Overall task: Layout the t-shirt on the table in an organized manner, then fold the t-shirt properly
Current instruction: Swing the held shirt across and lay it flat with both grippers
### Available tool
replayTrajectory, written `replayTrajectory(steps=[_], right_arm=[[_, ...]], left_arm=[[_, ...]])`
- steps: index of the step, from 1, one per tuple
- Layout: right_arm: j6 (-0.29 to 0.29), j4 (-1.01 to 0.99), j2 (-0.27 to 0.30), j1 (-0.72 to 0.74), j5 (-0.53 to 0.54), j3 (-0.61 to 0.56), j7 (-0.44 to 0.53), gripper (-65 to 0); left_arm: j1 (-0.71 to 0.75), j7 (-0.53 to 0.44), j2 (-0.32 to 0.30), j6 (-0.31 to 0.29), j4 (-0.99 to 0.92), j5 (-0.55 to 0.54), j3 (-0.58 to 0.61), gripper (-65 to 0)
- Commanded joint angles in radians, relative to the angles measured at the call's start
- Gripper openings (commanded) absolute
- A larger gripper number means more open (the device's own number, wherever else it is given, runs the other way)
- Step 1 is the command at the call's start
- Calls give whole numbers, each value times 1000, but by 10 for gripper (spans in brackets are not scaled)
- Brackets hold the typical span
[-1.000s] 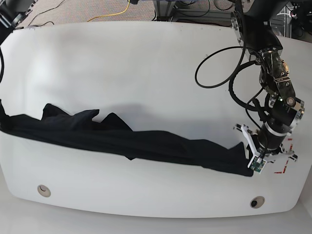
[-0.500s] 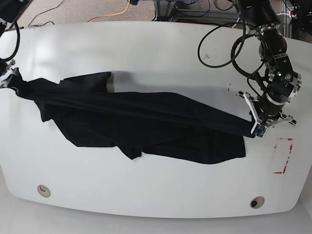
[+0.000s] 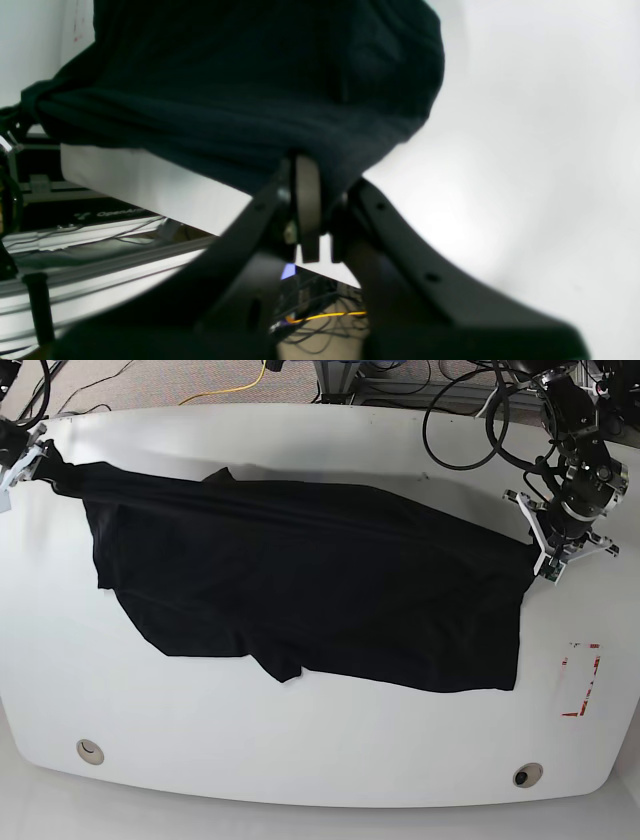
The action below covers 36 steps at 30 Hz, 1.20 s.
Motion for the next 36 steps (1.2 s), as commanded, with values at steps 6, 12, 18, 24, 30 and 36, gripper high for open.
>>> replayTrajectory(steps=[6,12,18,24,30,36], right_arm=[[-2,8,4,82,-7,-35,39,-650],[-2,7,-14,211,-59,-72,39,-650],[-2,3,-82,386,-206,-86,39,-650],[-2,-4,-131,471,-343,-89,39,-648],[-2,-52,-168,516,-427,-89,41,-637],[-2,-92,-179,524,-458,-89,70,-457]], left_arm=[[-23,9,-26,39,11,66,-21,-650],[-125,7,-26,39,10,69,1,-649],[-229,7,-28,39,-64,70,7,-647],[-303,7,-51,39,-190,70,33,-647],[-344,-56,-57,39,-315,69,33,-647],[-343,-138,-57,39,-372,69,33,-647]])
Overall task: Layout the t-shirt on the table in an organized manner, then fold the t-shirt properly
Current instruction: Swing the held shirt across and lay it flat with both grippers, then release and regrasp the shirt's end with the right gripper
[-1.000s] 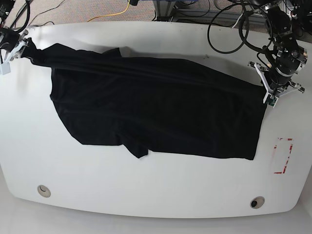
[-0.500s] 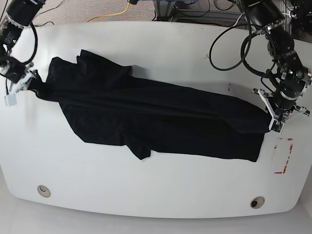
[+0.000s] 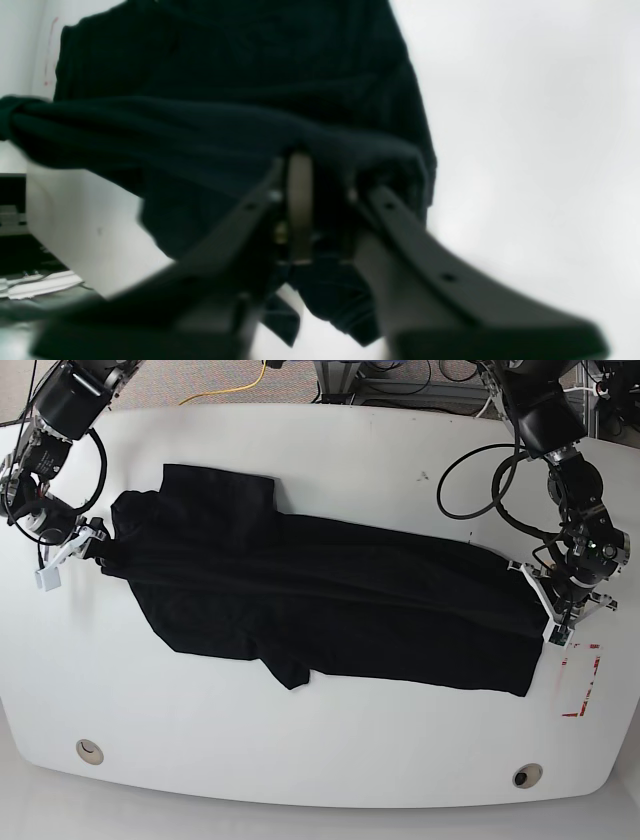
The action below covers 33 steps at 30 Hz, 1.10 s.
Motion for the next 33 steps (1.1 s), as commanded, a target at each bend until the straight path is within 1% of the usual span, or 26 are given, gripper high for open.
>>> replayTrajectory(steps=[1,4,5,7,8,9,12,17,20,23,26,27,33], right_arm=[[1,-2,28,18,13,9,57,-403],[1,0,28,17,13,10,68,-257],[1,1,28,15,15,10,64,-195],[1,6,28,11,19,12,63,-128],[1,14,28,7,30,15,51,-78],[1,17,28,6,38,15,43,-60],[1,18,27,-39,84,16,26,-48],[1,20,25,-155,242,16,26,-48],[1,20,-6,-227,315,16,26,-48],[1,20,-32,-290,351,16,28,-48],[1,20,-52,-329,360,16,28,-48],[1,20,-70,-344,355,16,28,-48],[1,20,-125,-358,351,15,29,-48]], left_arm=[[-19,-39,-17,13,-9,10,-5,-647],[-22,-40,-17,13,-21,10,-5,-647],[-22,-40,-17,13,-21,10,-5,-646],[-25,-40,-16,13,-21,10,-5,-646],[-31,-40,-16,13,-21,10,-5,-646],[-32,-40,-16,13,-21,10,-5,-646],[-34,-40,-17,13,-21,10,-5,-646],[-34,-40,-17,13,-16,10,-5,-646],[-34,-39,-17,13,-16,10,-5,-644],[-34,-37,-17,13,-15,8,-4,-644],[-34,-37,-17,13,-15,8,-4,-644],[-34,-37,-17,13,-15,8,-4,-644],[-32,-37,-17,13,-13,7,-4,-644]])
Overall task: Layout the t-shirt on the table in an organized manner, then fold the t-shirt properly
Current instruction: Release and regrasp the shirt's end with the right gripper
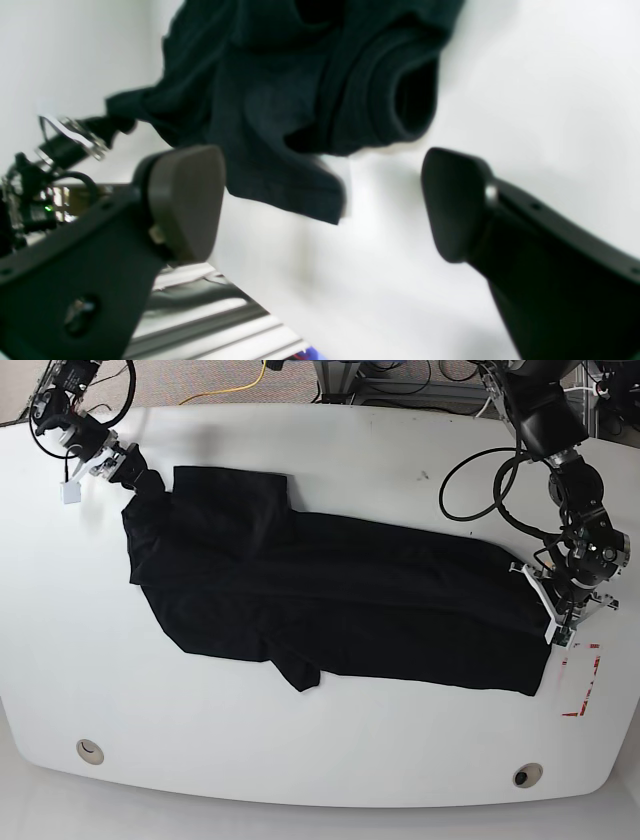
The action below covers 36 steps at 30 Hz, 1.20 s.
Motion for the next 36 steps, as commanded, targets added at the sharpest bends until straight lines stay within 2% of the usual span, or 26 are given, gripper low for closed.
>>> replayTrajectory(steps=[1,11,18,25,30,36], right_arm=[[-2,12,-17,-2,-16,-2,-13,-48],[-2,12,-87,10,-16,-10,-13,-48],[-2,24,-87,21,-9,-54,-14,-54],[-2,204,-112,-28,-17,-62,-13,-111],[-2,288,-110,-45,-26,-60,-8,-111],[-2,379,-113,-40,-108,-60,-5,-114]], left_arm=[[-20,-20,-13,6,23,-10,-1,-644],[-20,-20,-13,6,24,-10,-1,-644],[-20,-23,-14,6,24,-10,-1,-644],[-19,-23,-14,6,24,-10,-1,-644],[-19,-23,-14,6,24,-10,-1,-644],[-22,-23,-13,6,24,-10,-1,-644]])
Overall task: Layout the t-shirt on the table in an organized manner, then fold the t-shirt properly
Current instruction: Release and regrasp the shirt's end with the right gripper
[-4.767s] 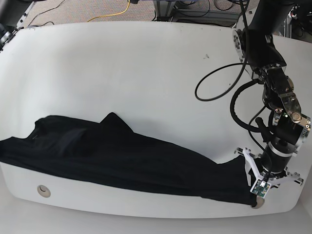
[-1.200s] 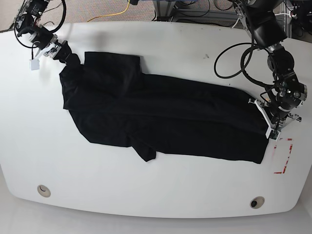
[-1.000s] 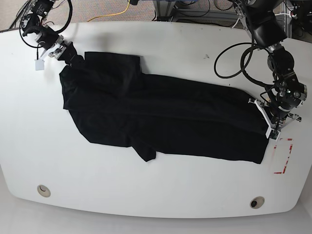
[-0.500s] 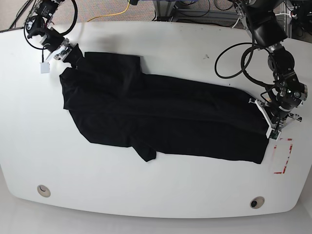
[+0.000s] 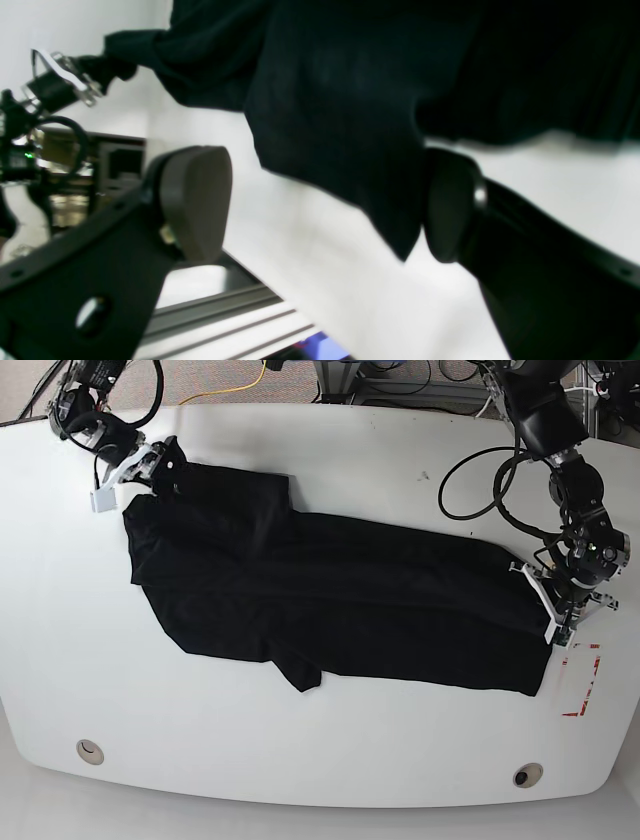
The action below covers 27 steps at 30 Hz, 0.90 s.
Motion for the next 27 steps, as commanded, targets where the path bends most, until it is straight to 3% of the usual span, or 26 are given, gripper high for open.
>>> replayTrajectory(steps=[1,27], right_arm=[[6,67,7,10,-25,3,13,-113],[6,73,10,182,-238,1,12,-111]], left_arm=[[-23,-22,-11,6,23,-6,-1,-644],[-23,-24,-13,6,23,-6,-1,-644]])
